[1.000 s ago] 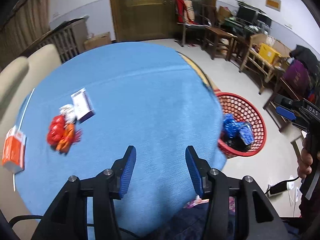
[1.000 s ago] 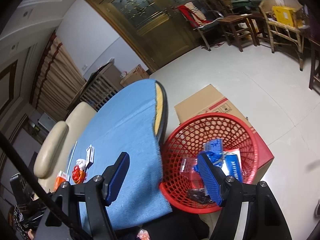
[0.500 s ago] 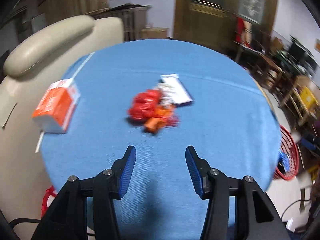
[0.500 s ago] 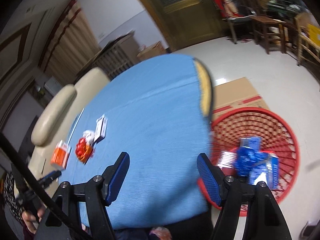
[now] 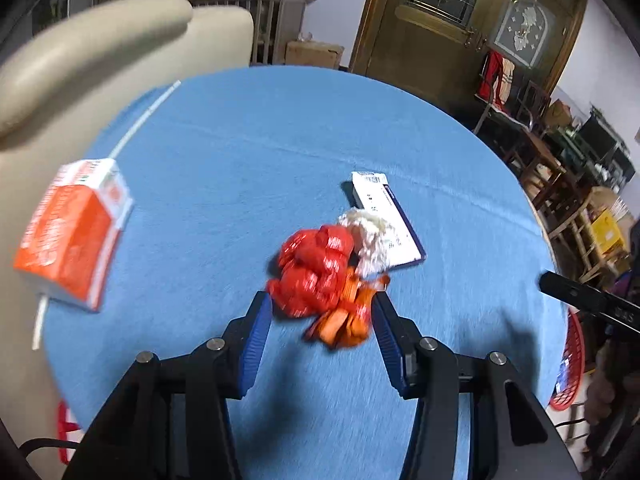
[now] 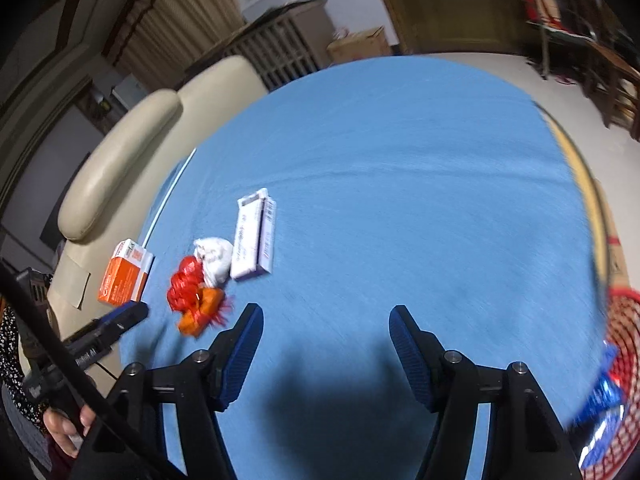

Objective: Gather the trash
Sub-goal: 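Move both tools back over the table toward the red bag and white box, then grasp the red plastic bag with left gripper while right grasps white medicine box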

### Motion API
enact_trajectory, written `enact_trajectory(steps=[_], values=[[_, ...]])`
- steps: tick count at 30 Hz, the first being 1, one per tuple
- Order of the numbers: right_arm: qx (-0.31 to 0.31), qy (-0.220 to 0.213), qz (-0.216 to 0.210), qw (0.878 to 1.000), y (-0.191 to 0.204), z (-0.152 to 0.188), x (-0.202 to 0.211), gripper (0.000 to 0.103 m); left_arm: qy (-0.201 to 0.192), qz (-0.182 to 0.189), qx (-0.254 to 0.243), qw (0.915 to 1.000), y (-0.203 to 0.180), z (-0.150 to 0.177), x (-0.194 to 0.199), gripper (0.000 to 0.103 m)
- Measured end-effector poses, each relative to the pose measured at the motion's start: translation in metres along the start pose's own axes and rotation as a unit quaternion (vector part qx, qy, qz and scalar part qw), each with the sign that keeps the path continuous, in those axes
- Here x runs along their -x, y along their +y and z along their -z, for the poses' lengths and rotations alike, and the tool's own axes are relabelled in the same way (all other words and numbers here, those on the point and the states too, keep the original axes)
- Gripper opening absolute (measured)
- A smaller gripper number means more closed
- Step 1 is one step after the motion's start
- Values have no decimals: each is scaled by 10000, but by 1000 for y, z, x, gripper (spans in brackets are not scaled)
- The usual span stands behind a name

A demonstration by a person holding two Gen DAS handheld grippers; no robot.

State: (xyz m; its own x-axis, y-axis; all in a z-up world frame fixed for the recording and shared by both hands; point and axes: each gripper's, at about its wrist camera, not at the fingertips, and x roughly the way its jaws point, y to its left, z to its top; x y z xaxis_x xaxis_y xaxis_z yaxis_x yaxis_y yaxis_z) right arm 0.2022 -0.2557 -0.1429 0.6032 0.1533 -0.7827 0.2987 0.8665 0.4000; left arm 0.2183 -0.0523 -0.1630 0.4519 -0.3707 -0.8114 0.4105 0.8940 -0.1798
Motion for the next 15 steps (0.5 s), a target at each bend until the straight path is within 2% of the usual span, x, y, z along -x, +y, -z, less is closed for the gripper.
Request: enact_trajectory(steps=[5,11,15], values=[[175,366,-141,9991,40,-47,-53,69,239,301,29,9993,2,-11,-29,52],[140,808,-331,9961,73,-83,-120,69,252,598,160,9978,16,-17,-42,52],[226,1058,-108,9941,91,-97,-157,69,379,705,144,9967,22,-19,-54,52]])
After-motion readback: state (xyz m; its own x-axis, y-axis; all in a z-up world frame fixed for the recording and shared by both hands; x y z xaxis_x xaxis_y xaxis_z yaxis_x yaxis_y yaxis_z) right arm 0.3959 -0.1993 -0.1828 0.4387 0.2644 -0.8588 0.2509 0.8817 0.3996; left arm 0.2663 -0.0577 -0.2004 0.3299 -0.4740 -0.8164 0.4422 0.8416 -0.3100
